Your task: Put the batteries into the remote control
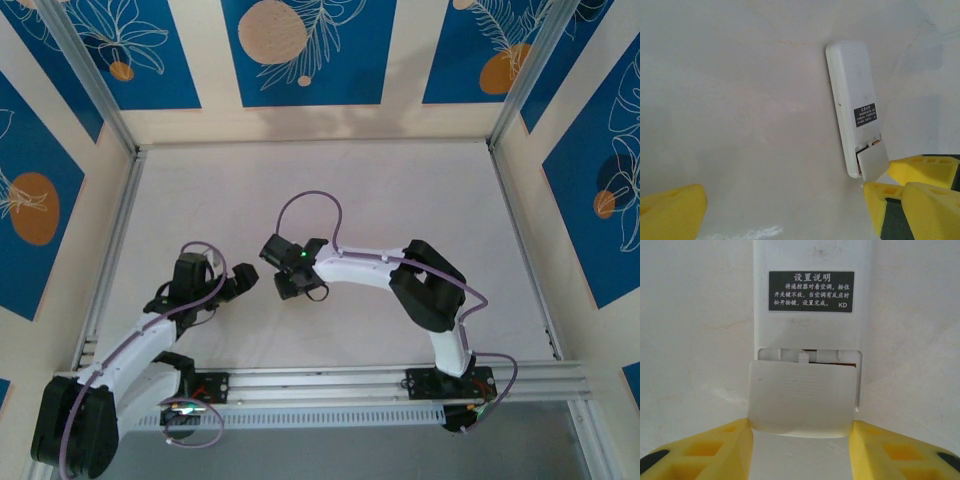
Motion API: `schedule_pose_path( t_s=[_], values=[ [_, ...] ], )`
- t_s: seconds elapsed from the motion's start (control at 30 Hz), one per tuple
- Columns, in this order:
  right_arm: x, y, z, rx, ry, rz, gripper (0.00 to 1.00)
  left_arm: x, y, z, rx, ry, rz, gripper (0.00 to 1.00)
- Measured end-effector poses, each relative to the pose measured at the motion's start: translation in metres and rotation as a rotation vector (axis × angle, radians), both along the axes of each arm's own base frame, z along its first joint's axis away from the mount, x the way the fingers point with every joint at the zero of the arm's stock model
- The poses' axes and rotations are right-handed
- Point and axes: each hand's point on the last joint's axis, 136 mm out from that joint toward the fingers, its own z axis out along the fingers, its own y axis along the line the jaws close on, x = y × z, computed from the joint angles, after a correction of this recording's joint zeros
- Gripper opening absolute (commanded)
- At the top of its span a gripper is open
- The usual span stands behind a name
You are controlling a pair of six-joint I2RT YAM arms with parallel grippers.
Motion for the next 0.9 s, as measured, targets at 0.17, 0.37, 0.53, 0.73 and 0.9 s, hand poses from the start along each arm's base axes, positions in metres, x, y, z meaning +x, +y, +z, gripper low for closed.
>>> schedule_pose_path(
  t_s=[0.17, 0.37, 0.53, 0.73, 0.9],
  values=[
    [0.0006, -0.0005, -0.0015, -0.003, 0.002, -0.002, 0.51, -0.0005, -0.0010, 0.0000, -0.005, 0.000, -0.005, 1.00],
    [0.0013, -0.0021, -0.0099, -0.019, 0.013, -0.005, 0.51, -0.0003, -0.0009, 0.0001, -0.005, -0.001, -0.004, 1.00],
    [0.0016, -0.0016, -0.0098, -0.019, 0.012, -0.005, 0.56, -0.0001, -0.0006, 0.0000, -0.005, -0.002, -0.003, 1.00],
    [0.0015, -0.0017, -0.0098, -0.018, 0.013, -0.008, 0.64, -0.0003, -0.0003, -0.0007, -0.006, -0.001, -0.002, 1.00],
    [0.0015, -0.0017, -0.0098, -0.018, 0.013, -0.008, 0.67, -0.0005, -0.0008, -0.0004, -0.010, 0.000, -0.005, 1.00]
  ],
)
